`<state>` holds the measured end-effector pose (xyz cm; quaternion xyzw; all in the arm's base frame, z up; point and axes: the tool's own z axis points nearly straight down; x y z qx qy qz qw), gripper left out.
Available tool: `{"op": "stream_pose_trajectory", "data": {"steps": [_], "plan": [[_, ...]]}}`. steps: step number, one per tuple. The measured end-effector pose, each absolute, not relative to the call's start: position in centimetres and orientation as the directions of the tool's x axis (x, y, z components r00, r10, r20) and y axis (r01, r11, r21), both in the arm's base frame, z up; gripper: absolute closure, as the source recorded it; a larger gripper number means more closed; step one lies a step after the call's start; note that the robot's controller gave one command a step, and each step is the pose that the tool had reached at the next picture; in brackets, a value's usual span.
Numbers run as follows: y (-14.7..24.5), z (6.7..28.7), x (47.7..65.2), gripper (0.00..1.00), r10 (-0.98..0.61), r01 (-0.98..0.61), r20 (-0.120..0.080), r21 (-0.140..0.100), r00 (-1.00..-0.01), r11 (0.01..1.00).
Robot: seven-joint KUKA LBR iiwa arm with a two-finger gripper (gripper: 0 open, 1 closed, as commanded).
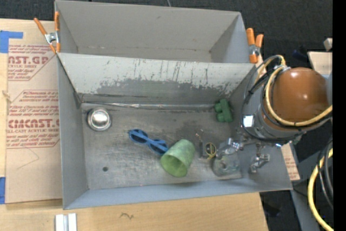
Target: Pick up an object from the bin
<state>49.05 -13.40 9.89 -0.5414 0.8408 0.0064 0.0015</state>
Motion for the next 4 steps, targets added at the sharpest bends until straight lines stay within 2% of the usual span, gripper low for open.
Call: {"op": "stream_pose_trajectory", "data": {"steps": [1,2,3,4], "plan": [[-13.7,9.9,49.8,0.00,-0.799,-0.799,-0.004,0.002,-0.602,0.602],[-13.4,7.6,51.7,0.00,-0.735,-0.735,-0.006,0.013,-0.678,0.678],[-14.1,7.7,50.3,0.00,-0.668,-0.668,-0.028,-0.009,-0.744,0.744],[-14.9,7.2,49.6,1.00,-0.666,-0.666,-0.001,-0.003,-0.746,0.746]]}}
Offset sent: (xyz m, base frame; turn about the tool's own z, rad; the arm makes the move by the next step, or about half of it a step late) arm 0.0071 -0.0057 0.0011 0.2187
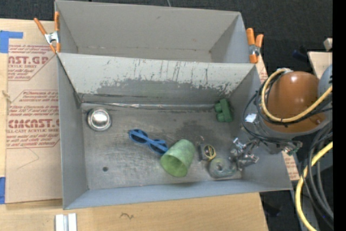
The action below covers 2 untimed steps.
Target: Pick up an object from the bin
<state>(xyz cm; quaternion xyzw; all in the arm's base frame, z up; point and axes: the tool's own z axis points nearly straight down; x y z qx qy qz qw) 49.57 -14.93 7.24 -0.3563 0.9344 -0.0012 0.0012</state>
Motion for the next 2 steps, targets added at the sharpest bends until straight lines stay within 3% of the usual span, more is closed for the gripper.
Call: {"op": "stream_pose_trajectory", "data": {"steps": [1,2], "plan": [[-14.8,13.7,49.8,1.00,-0.665,-0.665,-0.005,-0.005,-0.747,0.747],[-14.7,16.7,49.9,1.00,-0.665,-0.665,-0.003,-0.002,-0.747,0.747]]}}
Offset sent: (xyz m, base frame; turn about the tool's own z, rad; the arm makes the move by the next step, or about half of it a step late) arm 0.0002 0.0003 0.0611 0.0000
